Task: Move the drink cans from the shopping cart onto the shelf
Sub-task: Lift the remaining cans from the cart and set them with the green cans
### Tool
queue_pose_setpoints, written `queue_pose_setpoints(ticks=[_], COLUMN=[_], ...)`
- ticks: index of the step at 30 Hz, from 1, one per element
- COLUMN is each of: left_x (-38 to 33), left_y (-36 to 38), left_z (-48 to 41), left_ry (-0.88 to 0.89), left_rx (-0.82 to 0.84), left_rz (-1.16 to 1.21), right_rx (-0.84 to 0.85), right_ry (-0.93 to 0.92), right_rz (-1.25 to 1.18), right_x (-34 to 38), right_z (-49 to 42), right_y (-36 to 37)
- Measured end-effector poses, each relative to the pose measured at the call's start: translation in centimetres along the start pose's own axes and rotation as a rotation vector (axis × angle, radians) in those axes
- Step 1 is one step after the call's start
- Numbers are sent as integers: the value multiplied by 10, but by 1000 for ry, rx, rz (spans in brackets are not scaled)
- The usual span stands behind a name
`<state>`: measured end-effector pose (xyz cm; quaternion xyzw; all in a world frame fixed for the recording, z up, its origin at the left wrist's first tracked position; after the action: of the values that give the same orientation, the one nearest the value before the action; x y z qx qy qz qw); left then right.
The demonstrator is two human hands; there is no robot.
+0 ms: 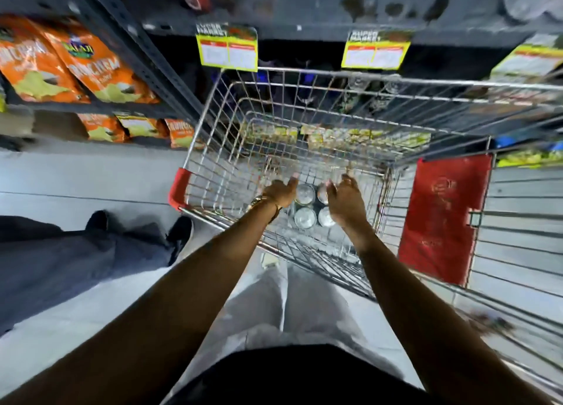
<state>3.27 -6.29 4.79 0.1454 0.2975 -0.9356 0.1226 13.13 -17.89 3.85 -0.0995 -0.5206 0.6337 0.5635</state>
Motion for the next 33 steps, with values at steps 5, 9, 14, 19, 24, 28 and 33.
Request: queue_pose_setpoints(ticks=[5,9,14,19,24,28,33], left_x=[4,10,17,11,-11,-42,-93], left_y=[48,66,70,60,25,-22,-77], left_z=[-19,-29,-41,-31,12,52,99], left_ry=[-248,-300,-315,-228,48,343,546], left_rx=[239,215,127,-48,-269,-352,-472], left_rz=[359,482,527,354,225,185,185], right_rx=[31,-59,34,37,-65,-216,-404], right_ry=[237,433,614,526,471,296,126], right_rz=[-188,-371,-439,-586,-674,-627,-483], right_x=[-51,-66,-81,-75,-42,-7,43], right_z=[-9,-19,-32,-30,-13,14,28], right_y=[20,26,30,15,-25,-71,-141])
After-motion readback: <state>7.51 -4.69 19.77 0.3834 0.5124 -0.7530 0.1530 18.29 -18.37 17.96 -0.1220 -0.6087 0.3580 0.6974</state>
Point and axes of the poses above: each hand's wrist, its own z-axis away from the middle knuckle, its own y-axis out of the palm, x = y × z, the point moved 1 cm from there along -z, towards the middle knuckle, and after that the axes turned 8 degrees about -x, right-handed, at the moved point
